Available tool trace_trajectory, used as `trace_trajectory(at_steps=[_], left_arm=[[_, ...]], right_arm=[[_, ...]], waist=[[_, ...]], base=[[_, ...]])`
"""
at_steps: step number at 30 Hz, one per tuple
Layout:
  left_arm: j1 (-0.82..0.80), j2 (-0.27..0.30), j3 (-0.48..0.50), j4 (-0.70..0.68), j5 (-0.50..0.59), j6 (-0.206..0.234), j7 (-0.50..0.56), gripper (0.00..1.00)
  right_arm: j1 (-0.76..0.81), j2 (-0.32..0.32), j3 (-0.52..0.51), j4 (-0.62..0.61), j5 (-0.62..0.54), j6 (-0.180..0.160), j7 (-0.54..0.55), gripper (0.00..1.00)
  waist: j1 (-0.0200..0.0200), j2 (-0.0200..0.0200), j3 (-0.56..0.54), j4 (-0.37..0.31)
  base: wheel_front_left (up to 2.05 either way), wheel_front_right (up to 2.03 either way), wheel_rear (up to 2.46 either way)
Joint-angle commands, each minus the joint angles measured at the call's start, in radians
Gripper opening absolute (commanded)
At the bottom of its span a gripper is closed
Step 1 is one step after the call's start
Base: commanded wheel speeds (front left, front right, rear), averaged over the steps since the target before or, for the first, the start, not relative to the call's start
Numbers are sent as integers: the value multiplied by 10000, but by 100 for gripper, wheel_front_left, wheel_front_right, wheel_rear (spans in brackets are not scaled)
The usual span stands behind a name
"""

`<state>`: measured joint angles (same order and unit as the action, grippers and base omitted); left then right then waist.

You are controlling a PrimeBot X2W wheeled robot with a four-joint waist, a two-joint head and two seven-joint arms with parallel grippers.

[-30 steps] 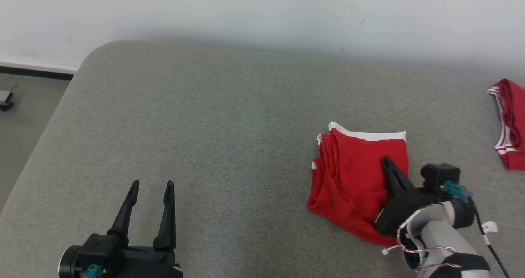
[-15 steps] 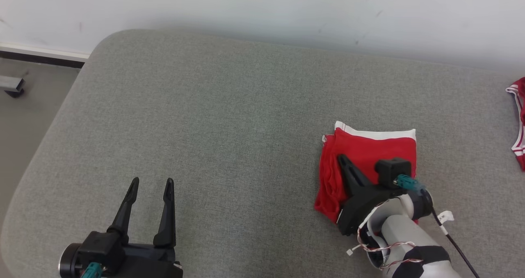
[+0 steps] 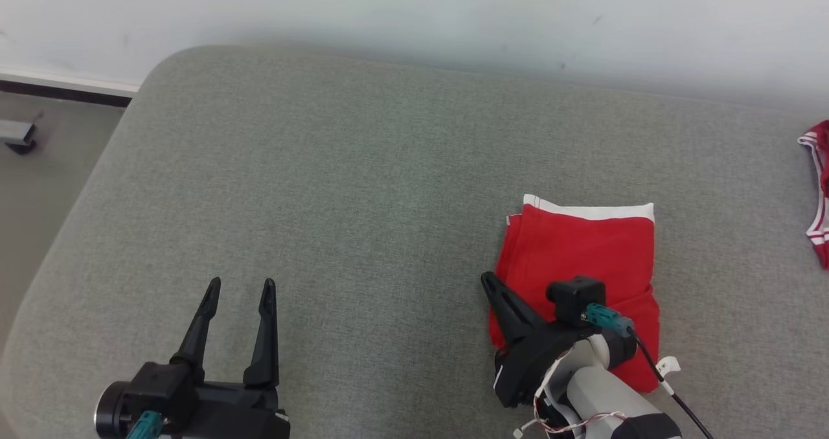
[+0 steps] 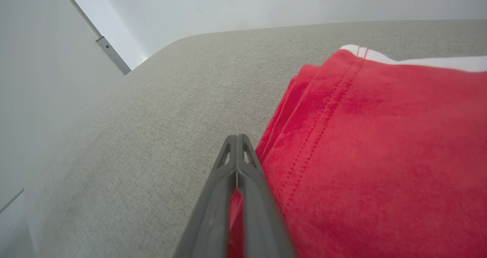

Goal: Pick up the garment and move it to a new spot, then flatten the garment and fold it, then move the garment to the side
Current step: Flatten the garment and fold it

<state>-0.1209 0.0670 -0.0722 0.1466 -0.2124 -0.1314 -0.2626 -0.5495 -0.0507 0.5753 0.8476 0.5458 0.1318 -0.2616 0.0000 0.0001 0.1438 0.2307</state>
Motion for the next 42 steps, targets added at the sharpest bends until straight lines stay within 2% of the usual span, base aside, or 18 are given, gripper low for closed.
trace_trajectory(at_steps=[1, 7, 17, 31, 32, 33, 34, 35, 42], left_arm=[[2, -37, 17, 8, 92, 18, -28, 100], [129, -9, 193, -9, 156, 18, -28, 100], [353, 98, 349, -36, 183, 18, -28, 100], [744, 114, 543, 24, 218, 18, -28, 100], [796, 115, 557, 25, 224, 20, -28, 100], [854, 128, 615, 18, 222, 20, -28, 100], [883, 133, 640, 4, 218, 20, -28, 100], [926, 138, 679, -15, 214, 18, -28, 100], [1266, 232, 858, -51, 252, 18, -28, 100]], right_arm=[[16, 0, -48, -63, 34, -29, -40, 0], [84, -7, -719, -888, -430, -29, -39, 0], [802, -752, -1881, -2523, -1095, -29, -41, 0], [2884, -1548, -3294, -4555, -1729, -29, -27, 0], [3060, -1520, -3434, -4684, -1786, -29, -27, 8], [3249, -1467, -3559, -4833, -1851, -29, -27, 40], [3437, -1445, -3692, -4973, -1940, -29, -27, 86], [3622, -1427, -3815, -5106, -2020, -29, -26, 100], [4790, -1272, -4348, -5956, -2340, -29, -24, 100]], waist=[[0, -1, -24, -70], [0, -1, -203, -448], [0, -1, -586, -1200], [0, -1, -1094, -2316], [0, -1, -1126, -2370], [0, -1, -1163, -2443], [0, -1, -1192, -2500], [0, -1, -1232, -2567], [0, -1, -1418, -2828]], base=[[0, 0, 0], [0, 0, 0], [0, 0, 0], [0, 0, 0], [0, 0, 0], [0, 0, 0], [0, 0, 0], [0, 0, 0], [0, 0, 0]])
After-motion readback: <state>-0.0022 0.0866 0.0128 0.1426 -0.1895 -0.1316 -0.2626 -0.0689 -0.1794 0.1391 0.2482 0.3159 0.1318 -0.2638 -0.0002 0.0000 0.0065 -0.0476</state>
